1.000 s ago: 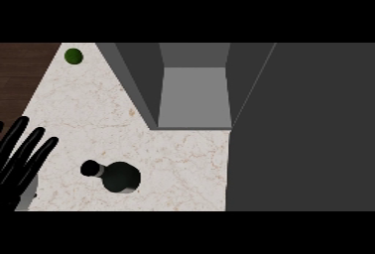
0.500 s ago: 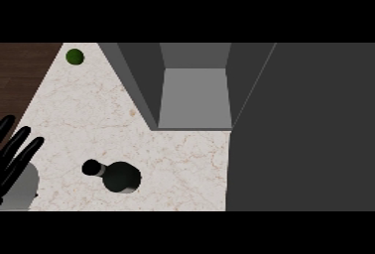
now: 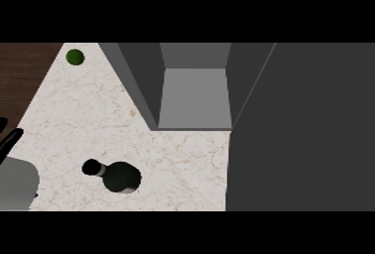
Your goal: Pick up the wine, place it into the cabinet and close the cabinet
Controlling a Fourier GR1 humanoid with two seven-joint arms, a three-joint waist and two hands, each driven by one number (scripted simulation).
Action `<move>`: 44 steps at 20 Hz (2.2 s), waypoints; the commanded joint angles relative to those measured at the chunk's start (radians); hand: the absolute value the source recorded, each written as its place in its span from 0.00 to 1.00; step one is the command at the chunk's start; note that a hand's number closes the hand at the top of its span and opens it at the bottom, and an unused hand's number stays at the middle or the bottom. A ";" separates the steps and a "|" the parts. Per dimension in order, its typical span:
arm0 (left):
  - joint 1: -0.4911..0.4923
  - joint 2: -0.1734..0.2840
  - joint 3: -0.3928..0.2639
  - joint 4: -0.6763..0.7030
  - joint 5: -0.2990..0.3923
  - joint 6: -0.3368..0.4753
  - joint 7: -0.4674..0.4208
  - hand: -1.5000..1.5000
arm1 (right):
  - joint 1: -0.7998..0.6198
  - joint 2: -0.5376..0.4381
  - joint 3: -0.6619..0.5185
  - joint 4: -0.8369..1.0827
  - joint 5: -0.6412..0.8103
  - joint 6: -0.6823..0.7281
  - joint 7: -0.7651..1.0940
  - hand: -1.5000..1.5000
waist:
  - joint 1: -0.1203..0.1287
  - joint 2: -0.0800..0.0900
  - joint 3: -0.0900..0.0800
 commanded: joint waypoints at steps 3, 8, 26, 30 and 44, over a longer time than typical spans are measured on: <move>-0.013 -0.006 0.096 -0.109 0.133 0.004 0.007 0.00 | 0.063 -0.023 0.004 -0.254 -0.038 -0.036 0.099 0.00 | -0.006 0.002 -0.001; 0.033 -0.041 0.105 -0.162 0.105 -0.006 0.008 0.00 | 0.055 -0.017 -0.011 -0.218 -0.054 -0.042 0.077 0.00 | 0.003 0.005 0.000; 0.000 -0.077 0.051 0.276 -0.126 -0.310 -0.170 0.00 | 0.091 -0.029 -0.105 -0.190 -0.167 0.039 0.044 0.00 | -0.027 0.015 0.000; 0.006 -0.179 -0.042 0.356 -0.338 -0.329 -0.290 0.00 | 0.014 0.013 -0.064 -0.120 -0.096 0.022 0.011 0.00 | -0.021 0.017 0.000; 0.018 -0.189 0.013 0.790 -0.572 -0.432 -0.700 0.00 | 0.128 0.029 -0.068 -0.149 -0.105 0.082 -0.019 0.00 | -0.017 0.014 0.000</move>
